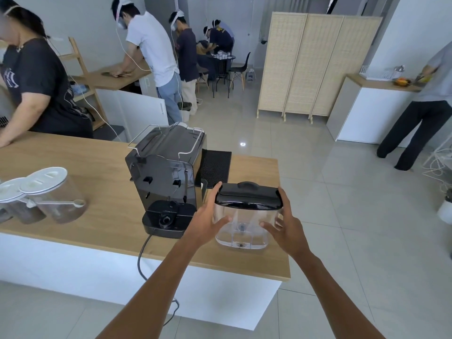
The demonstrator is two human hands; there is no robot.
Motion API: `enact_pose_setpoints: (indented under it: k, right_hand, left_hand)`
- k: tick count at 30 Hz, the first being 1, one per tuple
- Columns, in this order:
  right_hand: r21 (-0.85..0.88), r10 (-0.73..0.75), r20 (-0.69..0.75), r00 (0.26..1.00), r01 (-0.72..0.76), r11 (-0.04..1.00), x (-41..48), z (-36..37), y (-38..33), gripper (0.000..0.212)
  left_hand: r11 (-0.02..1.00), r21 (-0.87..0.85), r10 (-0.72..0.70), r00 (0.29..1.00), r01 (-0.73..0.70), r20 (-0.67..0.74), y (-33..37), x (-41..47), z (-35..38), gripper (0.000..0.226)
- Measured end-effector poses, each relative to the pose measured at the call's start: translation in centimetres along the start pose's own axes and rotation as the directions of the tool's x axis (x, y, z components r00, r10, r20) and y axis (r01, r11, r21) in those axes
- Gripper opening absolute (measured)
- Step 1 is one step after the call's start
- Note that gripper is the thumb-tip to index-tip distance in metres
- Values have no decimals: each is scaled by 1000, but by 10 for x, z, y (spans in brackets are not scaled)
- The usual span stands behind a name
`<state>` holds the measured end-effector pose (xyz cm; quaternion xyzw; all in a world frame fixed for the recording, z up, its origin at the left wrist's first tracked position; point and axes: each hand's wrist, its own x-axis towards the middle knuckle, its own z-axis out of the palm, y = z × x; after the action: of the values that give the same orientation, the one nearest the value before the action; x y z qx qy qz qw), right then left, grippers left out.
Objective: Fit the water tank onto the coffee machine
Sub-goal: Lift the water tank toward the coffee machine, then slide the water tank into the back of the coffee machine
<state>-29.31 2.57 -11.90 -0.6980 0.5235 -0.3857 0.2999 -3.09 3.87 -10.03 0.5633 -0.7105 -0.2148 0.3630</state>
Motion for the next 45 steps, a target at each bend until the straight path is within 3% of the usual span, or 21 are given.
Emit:
enact_pose_setpoints:
  k: [5,16,29,45]
  right_hand:
    - [23,3,-1,1000,-3,1000,1,-2,-4,101]
    - [67,-44,13,999,43,997,-7,6,-38,99]
    - [239,-96,4,995,92,967,5,68,-122,100]
    - [170,-45,-96,994,61,984,53,174,-185,100]
  left_hand:
    - [996,-72,42,999,-44,-26,-1,1,3,93]
    - [986,-116,-127,991,120,-52,3,-24,-32,102]
    - [993,-120,-39,978,15,-206,-22,-41,-135,102]
    - [953,-297,-3,983,-52,-182,-108,-1,-229,98]
